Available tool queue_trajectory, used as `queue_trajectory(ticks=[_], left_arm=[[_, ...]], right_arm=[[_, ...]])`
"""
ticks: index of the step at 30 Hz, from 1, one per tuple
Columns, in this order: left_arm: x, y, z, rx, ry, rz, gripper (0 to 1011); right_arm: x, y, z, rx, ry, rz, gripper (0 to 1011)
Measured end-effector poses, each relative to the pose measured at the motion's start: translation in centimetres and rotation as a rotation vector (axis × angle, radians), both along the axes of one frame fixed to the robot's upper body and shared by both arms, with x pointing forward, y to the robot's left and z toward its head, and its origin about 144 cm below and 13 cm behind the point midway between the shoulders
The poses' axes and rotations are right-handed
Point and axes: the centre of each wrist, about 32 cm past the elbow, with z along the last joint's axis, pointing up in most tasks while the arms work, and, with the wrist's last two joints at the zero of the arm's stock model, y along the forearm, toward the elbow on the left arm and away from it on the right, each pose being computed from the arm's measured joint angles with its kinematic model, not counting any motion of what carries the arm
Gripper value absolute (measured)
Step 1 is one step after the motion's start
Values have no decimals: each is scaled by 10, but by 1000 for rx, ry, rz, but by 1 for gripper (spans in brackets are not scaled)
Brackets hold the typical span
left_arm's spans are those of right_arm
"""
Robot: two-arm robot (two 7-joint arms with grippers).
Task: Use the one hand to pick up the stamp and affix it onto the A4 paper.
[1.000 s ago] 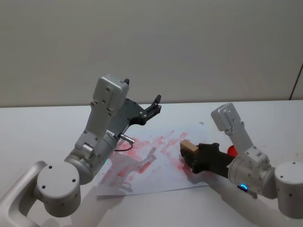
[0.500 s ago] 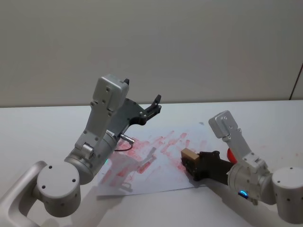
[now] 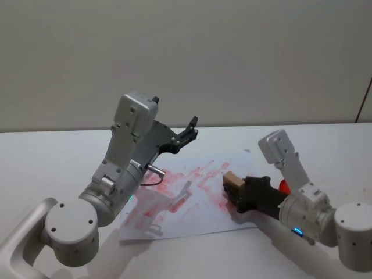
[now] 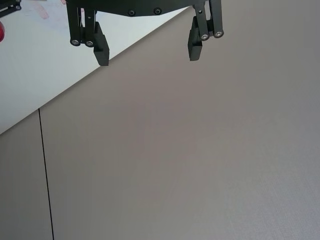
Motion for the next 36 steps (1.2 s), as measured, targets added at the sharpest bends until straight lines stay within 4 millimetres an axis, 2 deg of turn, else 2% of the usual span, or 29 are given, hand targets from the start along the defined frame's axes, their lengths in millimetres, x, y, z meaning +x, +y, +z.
queue_trajectory(ticks=[8, 15, 28, 36], left_arm=[[0, 0, 0, 0, 0, 0, 1001], [0, 0, 0, 0, 0, 0, 1001], [0, 0, 0, 0, 0, 0, 1001], [0, 0, 0, 0, 0, 0, 1001]], right_arm=[[1, -1, 12, 31, -80, -34, 224], [-5, -10, 23, 44, -143, -99, 224], [-35, -45, 36, 30, -151, -251, 224], [-47, -57, 36, 13, -118, -290, 224]])
